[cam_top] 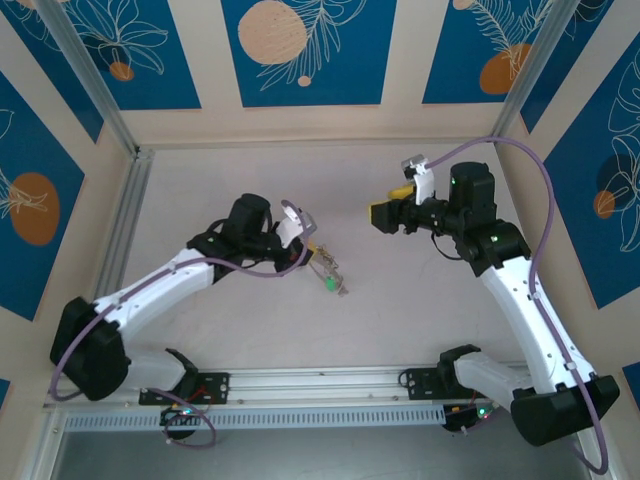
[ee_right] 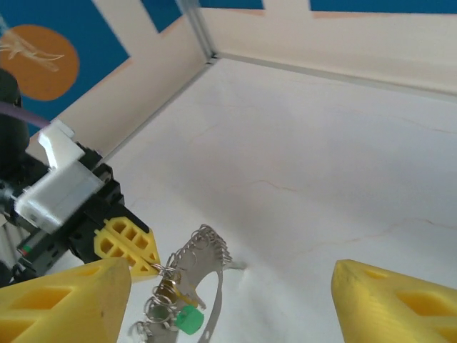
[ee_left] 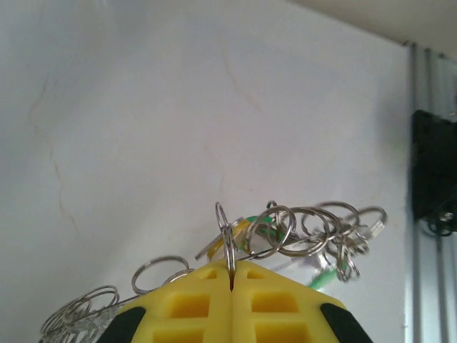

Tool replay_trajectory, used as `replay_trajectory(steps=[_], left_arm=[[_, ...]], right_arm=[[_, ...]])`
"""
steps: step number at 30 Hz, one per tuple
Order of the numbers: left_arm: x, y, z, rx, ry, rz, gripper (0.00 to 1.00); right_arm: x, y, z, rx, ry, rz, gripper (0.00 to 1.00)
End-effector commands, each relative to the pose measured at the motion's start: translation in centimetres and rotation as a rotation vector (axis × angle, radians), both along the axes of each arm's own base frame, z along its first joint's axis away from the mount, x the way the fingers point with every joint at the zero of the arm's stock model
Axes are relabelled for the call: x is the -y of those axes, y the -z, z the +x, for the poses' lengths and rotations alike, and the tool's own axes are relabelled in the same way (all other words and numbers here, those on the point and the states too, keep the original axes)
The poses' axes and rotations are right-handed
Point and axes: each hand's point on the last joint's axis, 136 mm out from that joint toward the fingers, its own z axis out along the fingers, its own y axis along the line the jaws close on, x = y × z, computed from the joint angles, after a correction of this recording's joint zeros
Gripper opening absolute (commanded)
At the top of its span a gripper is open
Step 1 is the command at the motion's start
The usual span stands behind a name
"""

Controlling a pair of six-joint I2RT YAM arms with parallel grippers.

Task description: Put the keys on the keyring

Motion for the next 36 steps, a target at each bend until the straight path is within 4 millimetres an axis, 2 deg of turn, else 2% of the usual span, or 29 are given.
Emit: replay_trajectory(steps=[1, 6, 13, 16, 18, 25, 26, 27, 28, 31, 32, 35, 36], left_arm=[[0.8, -0.4, 2.7, 0.035, -0.089, -0.038, 0.00], [1.5, 3.1, 5.4, -0.021, -0.175, 0.020, 0.00], [2.4, 7.7, 8.9, -0.101, -0.298, 0.105, 0.00], [2.6, 9.1, 9.8, -0.125, -0.337, 0.121, 0.04], [2.5, 9.6, 10.2, -0.131, -0.354, 0.130, 0.12], [1.9, 7.0, 9.4, -0.130, -0.358, 0.119, 0.39], [1.5, 6.6, 9.0, -0.130, -0.364, 0.124, 0.44], [1.0, 5.9, 8.6, -0.125, -0.377, 0.120, 0.50], [0.4, 5.4, 8.2, -0.118, -0.389, 0.117, 0.53], [-2.1, 4.2, 7.4, -0.084, -0.437, 0.116, 0.62], [-2.8, 3.9, 7.1, -0.083, -0.443, 0.109, 0.68], [-5.7, 3.2, 7.5, -0.055, -0.527, 0.098, 1.00], [-7.0, 2.8, 7.9, -0.035, -0.574, 0.091, 1.00]], right_arm=[[0.7, -1.1, 0.6, 0.048, 0.042, 0.046, 0.77], [1.4, 0.2, 1.3, 0.041, 0.082, 0.057, 0.79], [3.5, 2.6, 2.9, 0.012, 0.214, 0.061, 0.81], [4.5, 2.8, 3.3, 0.023, 0.262, 0.057, 0.82], [5.2, 2.8, 3.5, 0.041, 0.299, 0.047, 0.82], [6.5, 4.0, 3.3, 0.048, 0.365, 0.009, 0.83], [6.8, 4.4, 3.2, 0.041, 0.378, 0.004, 0.85], [7.0, 4.7, 3.1, 0.038, 0.390, -0.001, 0.92], [7.3, 5.0, 3.1, 0.033, 0.404, -0.011, 1.00], [8.7, 6.7, 2.9, 0.018, 0.472, -0.053, 0.99], [9.2, 7.3, 2.8, 0.024, 0.501, -0.068, 0.99], [10.8, 9.1, 2.8, 0.056, 0.571, -0.090, 0.99], [11.1, 9.5, 2.8, 0.064, 0.583, -0.086, 0.99]])
